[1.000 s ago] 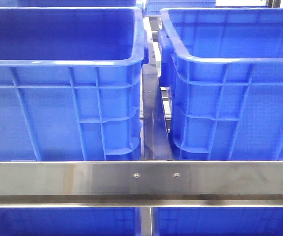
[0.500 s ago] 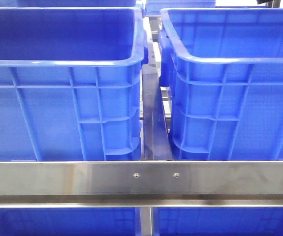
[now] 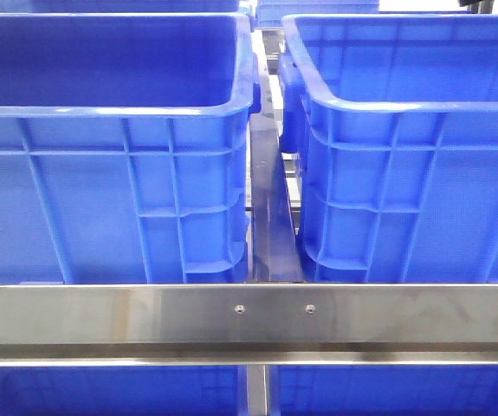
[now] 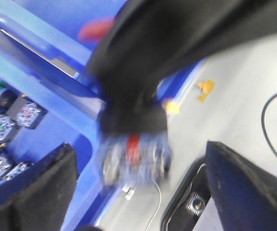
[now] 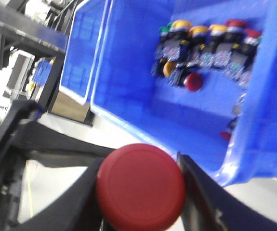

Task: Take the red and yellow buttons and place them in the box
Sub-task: 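Grasp the red cap with the right gripper and open the left gripper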

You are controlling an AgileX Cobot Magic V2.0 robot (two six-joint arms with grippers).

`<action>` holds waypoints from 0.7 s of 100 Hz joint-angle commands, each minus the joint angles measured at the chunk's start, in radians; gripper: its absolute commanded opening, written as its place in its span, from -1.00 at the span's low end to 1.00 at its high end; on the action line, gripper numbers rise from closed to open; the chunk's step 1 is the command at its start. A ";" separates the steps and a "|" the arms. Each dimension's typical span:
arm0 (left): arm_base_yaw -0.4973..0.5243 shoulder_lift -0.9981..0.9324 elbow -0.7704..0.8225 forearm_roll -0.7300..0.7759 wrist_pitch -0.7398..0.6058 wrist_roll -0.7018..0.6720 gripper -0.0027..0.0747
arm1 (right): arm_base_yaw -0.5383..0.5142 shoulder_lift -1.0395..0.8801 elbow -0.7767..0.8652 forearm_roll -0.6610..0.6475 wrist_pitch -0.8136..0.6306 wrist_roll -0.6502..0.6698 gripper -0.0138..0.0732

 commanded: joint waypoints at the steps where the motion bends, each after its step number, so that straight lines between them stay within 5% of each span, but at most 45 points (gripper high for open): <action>1: 0.051 -0.057 -0.031 -0.007 -0.054 -0.021 0.43 | -0.034 -0.032 -0.039 0.061 0.006 -0.018 -0.41; 35: 0.359 -0.148 0.020 -0.007 -0.058 -0.023 0.43 | -0.114 -0.032 -0.039 0.060 0.040 -0.040 -0.41; 70: 0.680 -0.437 0.355 -0.008 -0.195 -0.058 0.43 | -0.122 -0.032 -0.039 0.060 0.030 -0.040 -0.41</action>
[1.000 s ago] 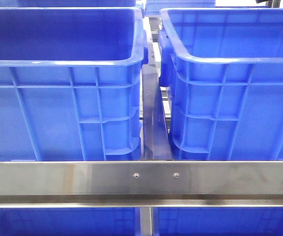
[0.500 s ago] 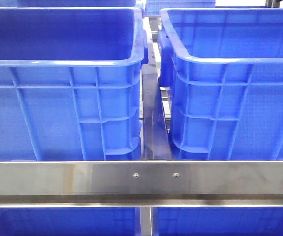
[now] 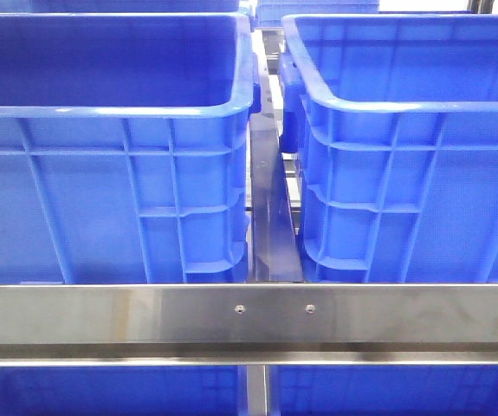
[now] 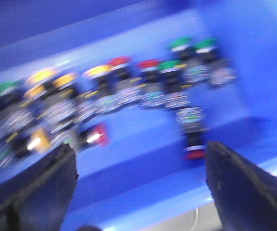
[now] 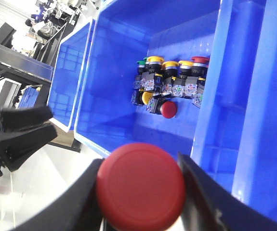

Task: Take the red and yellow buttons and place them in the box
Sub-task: 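Grasp the red cap with the right gripper and open the left gripper, then carry the red button with the right gripper down into the empty bin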

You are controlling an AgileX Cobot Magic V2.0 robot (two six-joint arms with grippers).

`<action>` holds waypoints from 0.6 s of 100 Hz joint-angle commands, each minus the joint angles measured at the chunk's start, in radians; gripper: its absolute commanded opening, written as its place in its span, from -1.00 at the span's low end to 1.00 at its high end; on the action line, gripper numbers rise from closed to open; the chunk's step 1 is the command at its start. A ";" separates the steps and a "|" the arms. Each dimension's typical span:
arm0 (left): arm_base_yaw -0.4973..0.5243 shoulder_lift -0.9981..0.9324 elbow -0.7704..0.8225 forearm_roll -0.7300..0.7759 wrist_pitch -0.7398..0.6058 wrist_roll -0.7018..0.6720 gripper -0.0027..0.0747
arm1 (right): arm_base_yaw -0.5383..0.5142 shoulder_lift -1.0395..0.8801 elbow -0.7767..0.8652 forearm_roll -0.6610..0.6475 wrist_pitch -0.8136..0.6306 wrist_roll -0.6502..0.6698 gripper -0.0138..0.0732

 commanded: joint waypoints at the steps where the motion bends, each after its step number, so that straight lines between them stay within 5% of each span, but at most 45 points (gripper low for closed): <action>1: 0.072 -0.112 0.063 -0.008 -0.109 -0.018 0.43 | -0.009 -0.030 -0.039 0.060 0.015 -0.016 -0.41; 32: 0.198 -0.370 0.287 -0.017 -0.198 -0.018 0.34 | -0.009 -0.030 -0.039 0.060 -0.018 -0.016 -0.41; 60: 0.198 -0.449 0.345 -0.017 -0.226 -0.018 -0.72 | -0.009 -0.030 -0.062 0.027 -0.166 -0.099 -0.41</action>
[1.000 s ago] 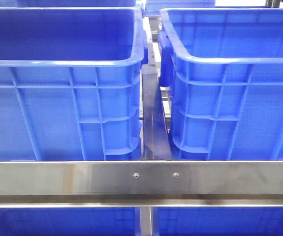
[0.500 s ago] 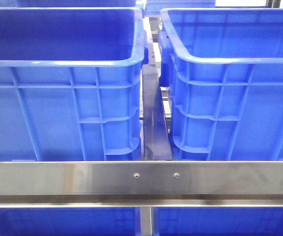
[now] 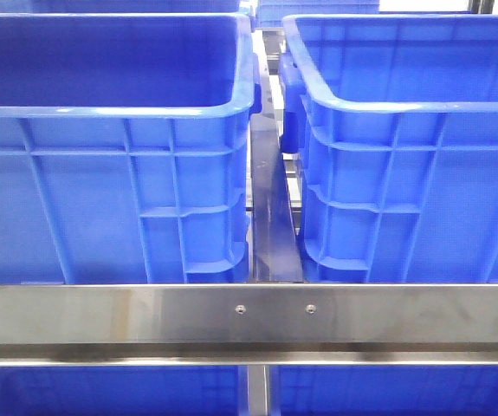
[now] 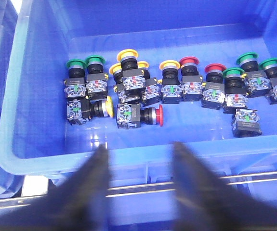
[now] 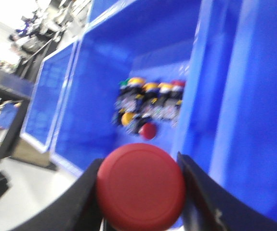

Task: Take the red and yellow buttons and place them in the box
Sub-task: 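Carry the red button with the right gripper down into the empty bin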

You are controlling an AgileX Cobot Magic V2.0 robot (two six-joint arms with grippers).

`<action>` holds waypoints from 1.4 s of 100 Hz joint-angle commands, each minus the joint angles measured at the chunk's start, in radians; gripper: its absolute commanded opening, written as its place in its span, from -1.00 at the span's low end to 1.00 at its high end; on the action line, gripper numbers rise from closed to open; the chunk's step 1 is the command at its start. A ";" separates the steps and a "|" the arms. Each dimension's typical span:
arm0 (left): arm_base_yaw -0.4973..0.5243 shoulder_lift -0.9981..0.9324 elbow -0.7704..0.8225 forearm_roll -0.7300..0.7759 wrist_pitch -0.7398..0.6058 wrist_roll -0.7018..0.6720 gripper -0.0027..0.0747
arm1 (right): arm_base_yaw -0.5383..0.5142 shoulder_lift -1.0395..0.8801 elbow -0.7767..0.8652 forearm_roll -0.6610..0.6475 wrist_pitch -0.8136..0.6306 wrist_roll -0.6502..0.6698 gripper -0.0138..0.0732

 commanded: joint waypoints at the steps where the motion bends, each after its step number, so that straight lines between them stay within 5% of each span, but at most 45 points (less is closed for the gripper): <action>1: 0.002 -0.003 -0.021 -0.010 -0.083 -0.009 -0.77 | -0.009 -0.030 -0.057 0.024 -0.060 -0.046 -0.41; 8: 0.002 -0.003 -0.021 -0.010 -0.085 -0.009 -0.98 | -0.009 -0.029 -0.092 -0.048 -0.121 -0.055 -0.41; 63: 0.002 -0.003 -0.021 -0.010 -0.081 -0.009 -0.98 | -0.009 0.201 -0.214 -0.677 -0.628 -0.056 -0.41; 97: 0.002 -0.003 -0.021 -0.012 -0.066 -0.009 -0.98 | -0.009 0.372 -0.215 -0.724 -0.943 -0.056 -0.41; 140: 0.002 -0.003 -0.021 -0.015 -0.066 -0.009 -0.98 | -0.005 0.489 -0.241 -0.732 -0.987 -0.056 -0.41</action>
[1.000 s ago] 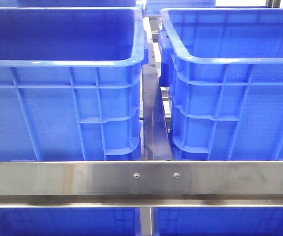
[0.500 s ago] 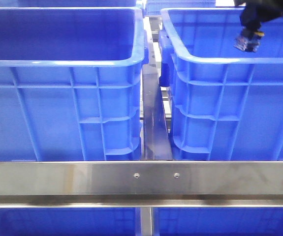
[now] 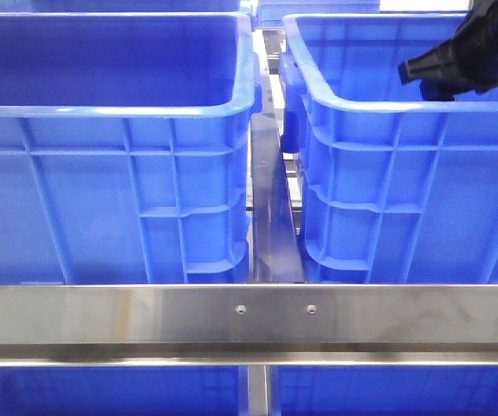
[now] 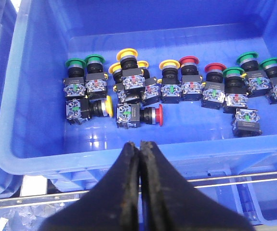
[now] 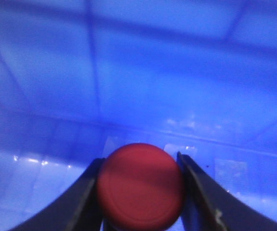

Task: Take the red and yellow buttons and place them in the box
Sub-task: 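Carry the red button with the right gripper down into the empty bin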

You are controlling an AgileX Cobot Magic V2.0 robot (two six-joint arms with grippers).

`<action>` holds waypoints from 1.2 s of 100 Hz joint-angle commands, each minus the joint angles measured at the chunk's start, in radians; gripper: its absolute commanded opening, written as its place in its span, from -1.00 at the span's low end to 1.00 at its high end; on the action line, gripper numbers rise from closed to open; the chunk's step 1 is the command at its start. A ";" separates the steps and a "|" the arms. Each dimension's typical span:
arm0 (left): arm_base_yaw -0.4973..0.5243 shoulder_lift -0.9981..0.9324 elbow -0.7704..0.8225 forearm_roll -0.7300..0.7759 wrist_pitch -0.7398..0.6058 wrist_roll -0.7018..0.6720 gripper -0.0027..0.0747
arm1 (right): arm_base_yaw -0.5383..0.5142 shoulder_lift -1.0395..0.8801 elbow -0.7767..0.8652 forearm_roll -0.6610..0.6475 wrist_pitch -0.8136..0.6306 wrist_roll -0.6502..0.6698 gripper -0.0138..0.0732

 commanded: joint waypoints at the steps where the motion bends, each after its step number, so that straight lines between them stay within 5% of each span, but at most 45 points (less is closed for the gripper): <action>1: 0.002 -0.001 -0.027 -0.012 -0.062 -0.009 -0.98 | -0.005 -0.043 -0.037 -0.017 -0.088 -0.009 -0.41; 120: 0.002 -0.001 -0.027 -0.012 -0.062 -0.009 -0.98 | 0.040 0.029 -0.106 -0.018 -0.093 -0.009 -0.41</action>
